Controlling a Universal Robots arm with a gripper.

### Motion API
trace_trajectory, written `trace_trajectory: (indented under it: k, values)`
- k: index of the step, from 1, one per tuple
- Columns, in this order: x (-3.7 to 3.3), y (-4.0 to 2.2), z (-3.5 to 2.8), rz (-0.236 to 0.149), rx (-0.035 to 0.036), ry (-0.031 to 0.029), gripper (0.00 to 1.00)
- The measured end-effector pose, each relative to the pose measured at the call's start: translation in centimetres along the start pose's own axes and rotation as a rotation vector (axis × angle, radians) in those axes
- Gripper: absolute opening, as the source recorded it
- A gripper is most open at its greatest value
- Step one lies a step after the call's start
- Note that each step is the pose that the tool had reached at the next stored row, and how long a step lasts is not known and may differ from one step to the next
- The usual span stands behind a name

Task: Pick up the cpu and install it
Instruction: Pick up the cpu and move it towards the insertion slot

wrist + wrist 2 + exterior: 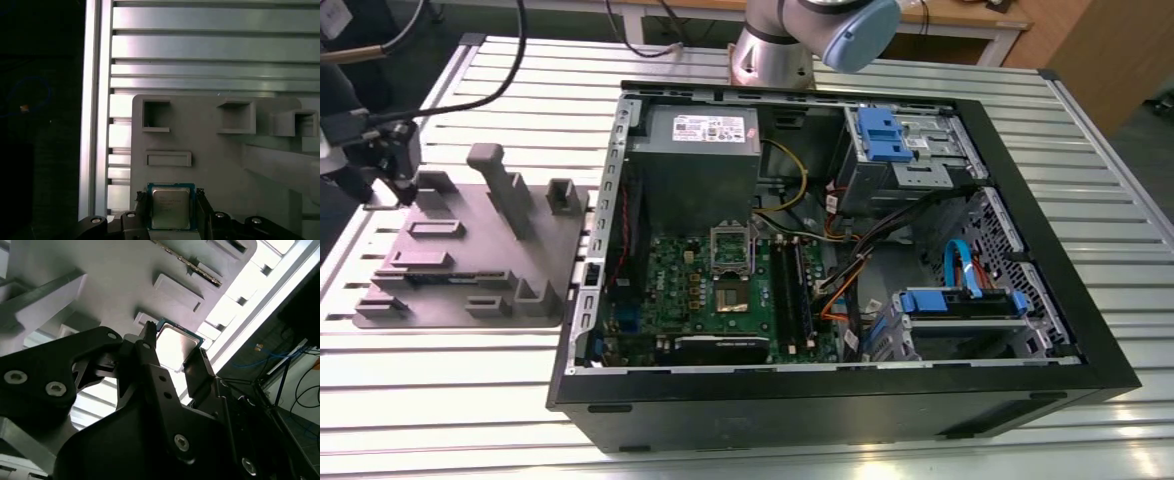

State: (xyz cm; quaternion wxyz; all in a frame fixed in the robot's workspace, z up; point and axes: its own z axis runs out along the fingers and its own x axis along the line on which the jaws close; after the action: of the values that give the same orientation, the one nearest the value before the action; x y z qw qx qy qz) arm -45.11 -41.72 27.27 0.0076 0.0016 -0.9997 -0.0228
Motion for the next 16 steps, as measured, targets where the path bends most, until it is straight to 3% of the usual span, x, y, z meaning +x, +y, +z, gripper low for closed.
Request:
trace_trajectory:
  k: [13, 14, 16]
  values:
    - [0.10, 0.27, -5.67, 0.000, 0.0004, 0.0000, 0.47]
    - [0.12, 0.32, -6.55, 0.000, 0.0008, 0.0001, 0.47]
    - [0.13, 0.34, -7.18, 0.000, 0.0010, -0.0002, 0.47]
